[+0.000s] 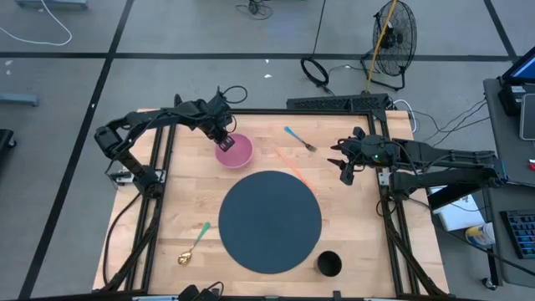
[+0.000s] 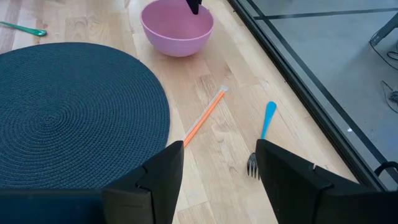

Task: Pick & Place Utensil
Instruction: Put the pink bowl on the blue mat

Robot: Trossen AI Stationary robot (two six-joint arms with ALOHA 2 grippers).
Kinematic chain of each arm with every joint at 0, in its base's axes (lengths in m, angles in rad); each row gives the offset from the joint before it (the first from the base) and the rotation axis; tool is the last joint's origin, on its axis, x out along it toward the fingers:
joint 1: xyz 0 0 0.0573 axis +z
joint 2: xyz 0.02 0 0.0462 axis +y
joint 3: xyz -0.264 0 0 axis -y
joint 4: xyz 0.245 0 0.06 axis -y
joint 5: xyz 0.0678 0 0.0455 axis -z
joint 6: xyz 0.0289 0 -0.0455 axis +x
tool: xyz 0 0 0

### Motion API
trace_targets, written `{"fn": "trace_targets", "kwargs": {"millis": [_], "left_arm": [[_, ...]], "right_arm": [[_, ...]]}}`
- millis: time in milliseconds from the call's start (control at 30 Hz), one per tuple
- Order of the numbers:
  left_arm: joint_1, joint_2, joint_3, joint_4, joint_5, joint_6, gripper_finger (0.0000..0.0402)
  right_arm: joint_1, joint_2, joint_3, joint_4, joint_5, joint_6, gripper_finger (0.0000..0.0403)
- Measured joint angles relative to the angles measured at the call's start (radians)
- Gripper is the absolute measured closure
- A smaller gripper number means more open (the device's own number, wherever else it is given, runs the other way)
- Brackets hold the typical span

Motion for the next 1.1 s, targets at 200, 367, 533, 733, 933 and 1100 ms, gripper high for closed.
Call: {"fn": "trace_targets", "kwargs": {"millis": [200,367,533,733,933,1100], "left_arm": [[0.000,0.000,0.000,0.000,0.000,0.000,0.0397],[-0.002,-0.007,0.000,-0.001,0.001,-0.002,0.0397],[-0.023,-0.059,0.000,-0.003,0.030,-0.005,0.0397],[-0.080,-0.143,0.000,-0.015,0.053,-0.047,0.0397],[-0.186,-0.206,0.000,-0.053,0.044,-0.107,0.0397],[-0.314,-0.223,0.000,-0.053,0.036,-0.158,0.0397]], "right_arm": [[0.000,0.000,0.000,0.000,0.000,0.000,0.0204],[0.000,0.000,0.000,0.000,0.000,0.000,0.0204],[0.000,0.000,0.000,0.000,0.000,-0.001,0.0204],[0.000,0.000,0.000,0.000,0.000,-0.003,0.0204],[0.000,0.000,0.000,0.000,0.000,-0.003,0.0204],[0.000,0.000,0.000,0.000,0.000,-0.010,0.0204]]}}
